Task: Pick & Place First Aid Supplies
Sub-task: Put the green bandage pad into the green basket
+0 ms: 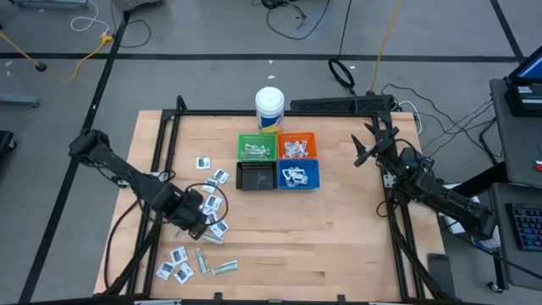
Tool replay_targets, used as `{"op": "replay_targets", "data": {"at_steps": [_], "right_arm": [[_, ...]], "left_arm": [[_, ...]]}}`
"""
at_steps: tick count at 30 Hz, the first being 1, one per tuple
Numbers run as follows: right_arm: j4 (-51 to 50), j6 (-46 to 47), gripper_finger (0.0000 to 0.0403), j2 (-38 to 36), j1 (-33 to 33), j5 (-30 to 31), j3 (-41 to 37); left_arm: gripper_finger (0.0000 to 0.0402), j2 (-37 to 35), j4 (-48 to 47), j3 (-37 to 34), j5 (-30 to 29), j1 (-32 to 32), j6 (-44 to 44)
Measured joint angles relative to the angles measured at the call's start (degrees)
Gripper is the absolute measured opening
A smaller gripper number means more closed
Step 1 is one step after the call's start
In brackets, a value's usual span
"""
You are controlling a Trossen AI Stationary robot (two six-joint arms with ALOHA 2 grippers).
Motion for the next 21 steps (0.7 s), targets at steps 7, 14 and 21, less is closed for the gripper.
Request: {"op": "replay_targets", "data": {"at_steps": [7,14,21], "right_arm": [[0.00,0.00,0.0279,0.00,0.02,-0.02,0.00],[0.00,0.00,0.0279,0.00,0.01,-0.02,0.01],[-0.01,0.00,0.0279,-0.01,0.02,-0.01,0.01]], "left_arm": [[0.0000,0.04,-0.43,2.97,-7.04,1.72,25.90],[0.0000,3.29,-2.91,6.80,-9.00,17.35,48.02],[0.0000,12.22,-3.04,15.89,-11.78,32.12,68.88]]}}
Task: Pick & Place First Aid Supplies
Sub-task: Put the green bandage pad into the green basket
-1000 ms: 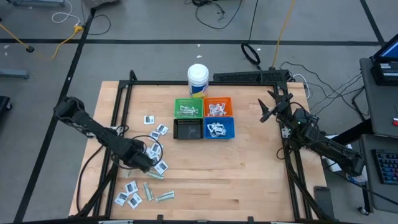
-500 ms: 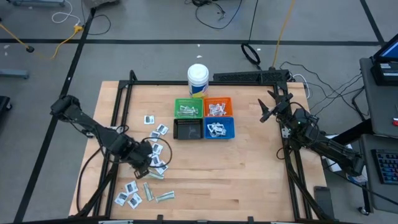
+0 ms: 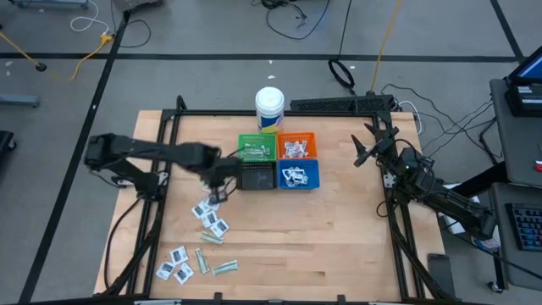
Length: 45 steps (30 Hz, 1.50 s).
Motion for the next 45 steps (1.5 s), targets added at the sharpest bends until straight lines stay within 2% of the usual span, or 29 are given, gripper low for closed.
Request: {"op": "replay_targets", "data": {"at_steps": [10,20,24,31,37,45], "right_arm": [[0.01,0.00,0.0279,-0.01,-0.02,-0.01,-0.01],[0.01,0.00,0.0279,0.01,-0.01,-0.01,0.00],[0.01,0.00,0.0279,0.01,-0.01,0.00,0.00],[0.00,0.00,0.0279,-0.01,-0.02,0.00,-0.01],[0.03,0.00,0.0279,0.01,0.00,-0.02,-0.01],[0.03,0.00,0.0279,0.00,-0.02,0.01,-0.01]], "left_arm": [[0.0000,13.96,-0.01,16.53,-0.13,13.48,21.07],[0.0000,23.22,-1.11,31.08,1.12,19.27,29.43],[0.0000,25.47,-1.03,31.49,2.37,19.66,31.95],[0.0000,30.41,3.90,31.47,-3.89,18.78,33.25],[0.0000,34.27,9.64,31.47,-4.56,17.11,34.21],[0.0024,36.50,11.65,31.44,-10.97,17.14,29.55]]}}
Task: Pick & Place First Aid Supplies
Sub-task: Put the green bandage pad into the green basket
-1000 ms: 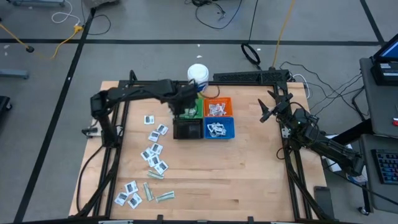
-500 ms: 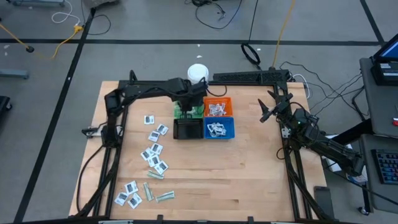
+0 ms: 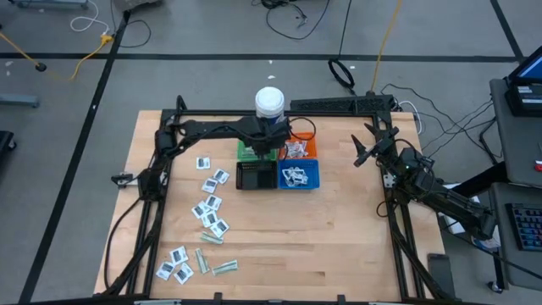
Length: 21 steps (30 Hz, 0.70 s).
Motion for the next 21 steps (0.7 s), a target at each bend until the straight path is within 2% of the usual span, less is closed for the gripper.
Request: {"op": "replay_targets", "data": {"at_steps": [5,12,16,21], "right_arm": [[-0.02,0.00,0.0279,0.00,0.02,-0.02,0.01],[-0.02,0.00,0.0279,-0.01,0.01,0.00,0.02],[-0.02,0.00,0.0279,0.00,0.00,0.00,0.01],[-0.02,0.00,0.0279,0.00,0.02,-0.02,0.01]], "left_arm": [[0.0066,0.00,-0.04,0.00,-3.02,-0.42,0.67],[0.0166,0.00,-0.09,0.00,-4.32,-1.07,2.47],[0.0212,-0.63,-1.17,-0.09,-3.40,-1.01,3.04],[0.0244,-3.05,-5.02,-0.09,-1.71,-0.83,1.87]]}}
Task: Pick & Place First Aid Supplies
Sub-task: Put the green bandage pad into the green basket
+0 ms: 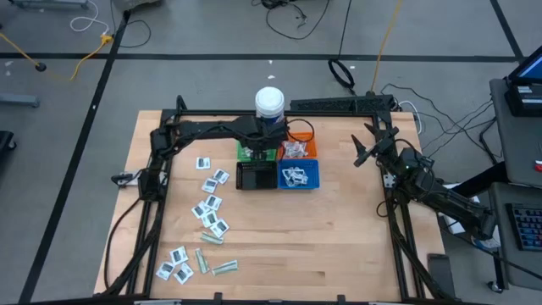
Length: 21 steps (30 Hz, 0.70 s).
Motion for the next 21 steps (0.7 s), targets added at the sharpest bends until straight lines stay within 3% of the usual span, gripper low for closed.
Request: {"op": "replay_targets", "data": {"at_steps": [8,17,21], "right_arm": [[0.39,0.00,0.0279,0.01,-0.01,0.02,0.00],[0.42,0.00,0.0279,0.01,0.01,0.02,-0.01],[0.43,0.00,0.0279,0.01,-0.01,0.01,0.00]], "left_arm": [[0.0264,-4.27,-4.67,0.02,11.27,0.42,-2.27],[0.0251,-4.70,-9.34,-0.57,14.35,-1.89,-1.96],[0.0257,-7.99,-7.05,-5.21,14.08,-6.20,-2.25]]}}
